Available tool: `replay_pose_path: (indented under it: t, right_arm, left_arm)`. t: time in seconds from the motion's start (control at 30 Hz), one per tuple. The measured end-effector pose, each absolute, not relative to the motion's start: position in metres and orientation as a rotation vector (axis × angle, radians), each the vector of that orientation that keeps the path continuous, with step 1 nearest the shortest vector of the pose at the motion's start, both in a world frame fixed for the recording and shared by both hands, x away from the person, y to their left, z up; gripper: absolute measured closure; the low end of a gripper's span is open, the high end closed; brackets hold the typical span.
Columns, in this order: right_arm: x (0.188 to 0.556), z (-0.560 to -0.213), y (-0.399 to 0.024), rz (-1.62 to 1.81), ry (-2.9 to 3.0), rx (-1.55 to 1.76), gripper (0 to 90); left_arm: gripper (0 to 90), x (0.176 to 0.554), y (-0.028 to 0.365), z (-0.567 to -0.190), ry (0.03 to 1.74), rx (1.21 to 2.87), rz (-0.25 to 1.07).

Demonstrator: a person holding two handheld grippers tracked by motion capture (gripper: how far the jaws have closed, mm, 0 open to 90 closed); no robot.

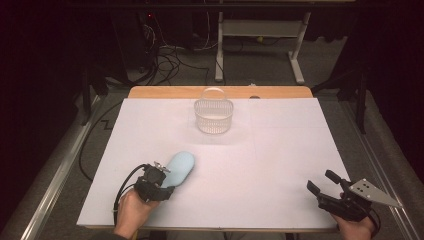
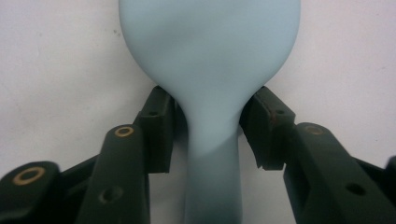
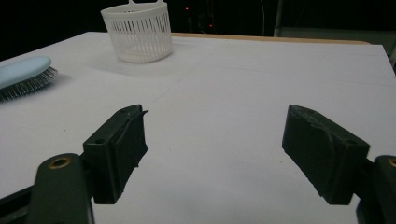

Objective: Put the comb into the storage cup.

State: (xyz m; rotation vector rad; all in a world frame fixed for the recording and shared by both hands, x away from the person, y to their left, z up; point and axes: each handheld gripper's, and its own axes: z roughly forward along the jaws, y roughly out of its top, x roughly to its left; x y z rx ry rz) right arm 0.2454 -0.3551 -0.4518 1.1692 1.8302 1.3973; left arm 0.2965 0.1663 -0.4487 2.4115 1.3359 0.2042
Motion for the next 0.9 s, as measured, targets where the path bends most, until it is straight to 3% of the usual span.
replay_pose_path:
  t: [0.4,0.9]
  right_arm:
    - [0.245,-0.4515,-0.3548,1.399,1.831,1.162,22.1]
    - [0.245,-0.452,-0.3543,1.395,1.834,1.168,22.2]
  left_arm:
    - [65.9,0.2998,0.1644,-0.4473,1.306,2.441,0.199]
    - [67.2,0.2996,0.1662,-0.4482,1.284,2.414,0.205]
